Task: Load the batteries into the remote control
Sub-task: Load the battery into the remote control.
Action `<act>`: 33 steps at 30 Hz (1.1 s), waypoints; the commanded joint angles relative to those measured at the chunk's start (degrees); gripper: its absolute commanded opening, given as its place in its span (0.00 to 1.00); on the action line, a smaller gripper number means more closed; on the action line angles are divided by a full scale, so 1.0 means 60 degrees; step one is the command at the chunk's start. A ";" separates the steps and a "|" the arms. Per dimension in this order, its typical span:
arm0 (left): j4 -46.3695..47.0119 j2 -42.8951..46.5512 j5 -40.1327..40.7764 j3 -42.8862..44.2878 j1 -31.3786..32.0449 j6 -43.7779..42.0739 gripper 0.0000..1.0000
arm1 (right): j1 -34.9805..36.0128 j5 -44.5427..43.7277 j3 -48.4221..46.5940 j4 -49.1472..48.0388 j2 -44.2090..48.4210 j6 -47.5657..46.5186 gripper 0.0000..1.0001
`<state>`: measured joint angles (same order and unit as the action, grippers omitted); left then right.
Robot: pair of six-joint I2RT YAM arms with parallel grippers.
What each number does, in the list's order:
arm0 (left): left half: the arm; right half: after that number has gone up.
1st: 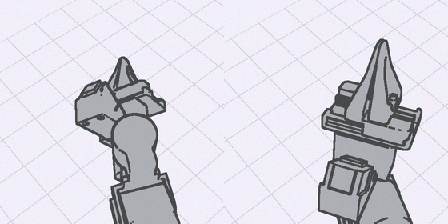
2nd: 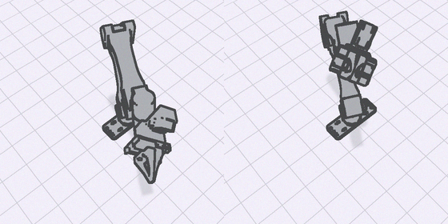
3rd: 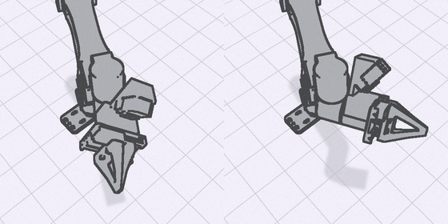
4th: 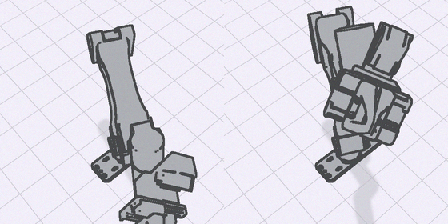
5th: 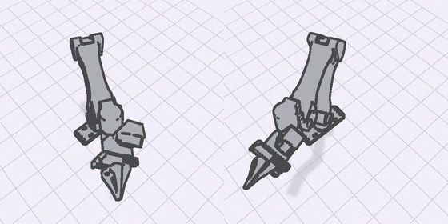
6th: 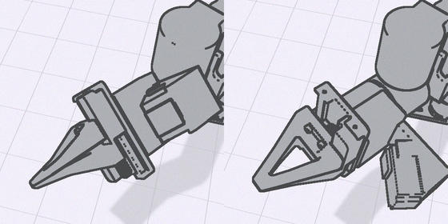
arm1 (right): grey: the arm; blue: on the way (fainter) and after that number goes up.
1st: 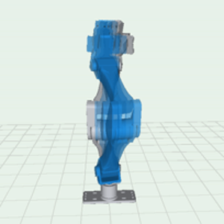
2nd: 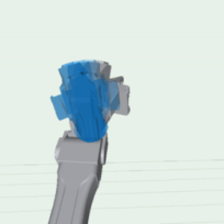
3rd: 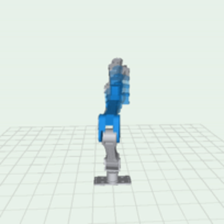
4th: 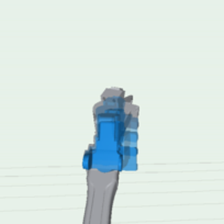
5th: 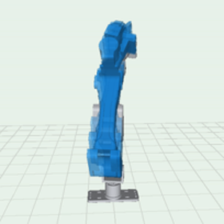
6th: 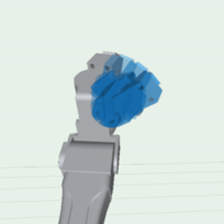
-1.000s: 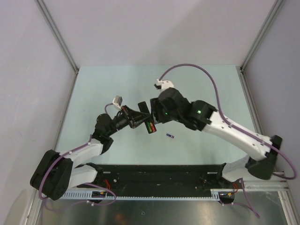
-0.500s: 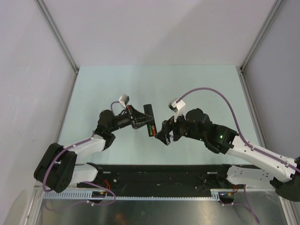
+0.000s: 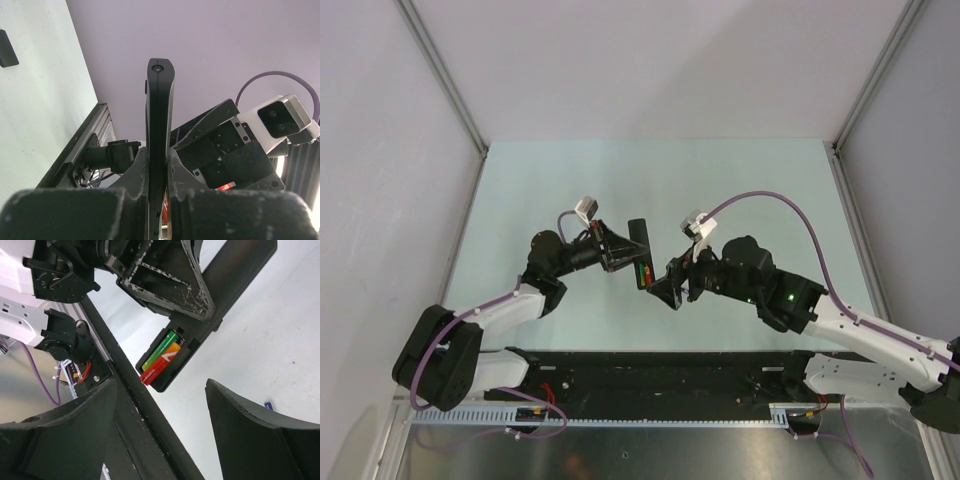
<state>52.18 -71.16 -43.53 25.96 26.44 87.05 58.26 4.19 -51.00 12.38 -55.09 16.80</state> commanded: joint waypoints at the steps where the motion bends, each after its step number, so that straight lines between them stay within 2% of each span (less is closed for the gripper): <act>1: 0.0370 0.0126 -0.0143 0.0201 -0.0026 0.0082 0.00 | -0.0042 0.0211 -0.0069 -0.0745 -0.0164 -0.0134 0.76; 33: 0.0297 0.0507 -0.0084 0.0127 -0.0026 0.0112 0.00 | -0.0364 0.0708 -0.0069 -0.0438 -0.0486 -0.0148 0.72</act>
<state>52.16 -69.84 -43.70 25.96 26.44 87.05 56.38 7.22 -51.00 10.87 -57.71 16.64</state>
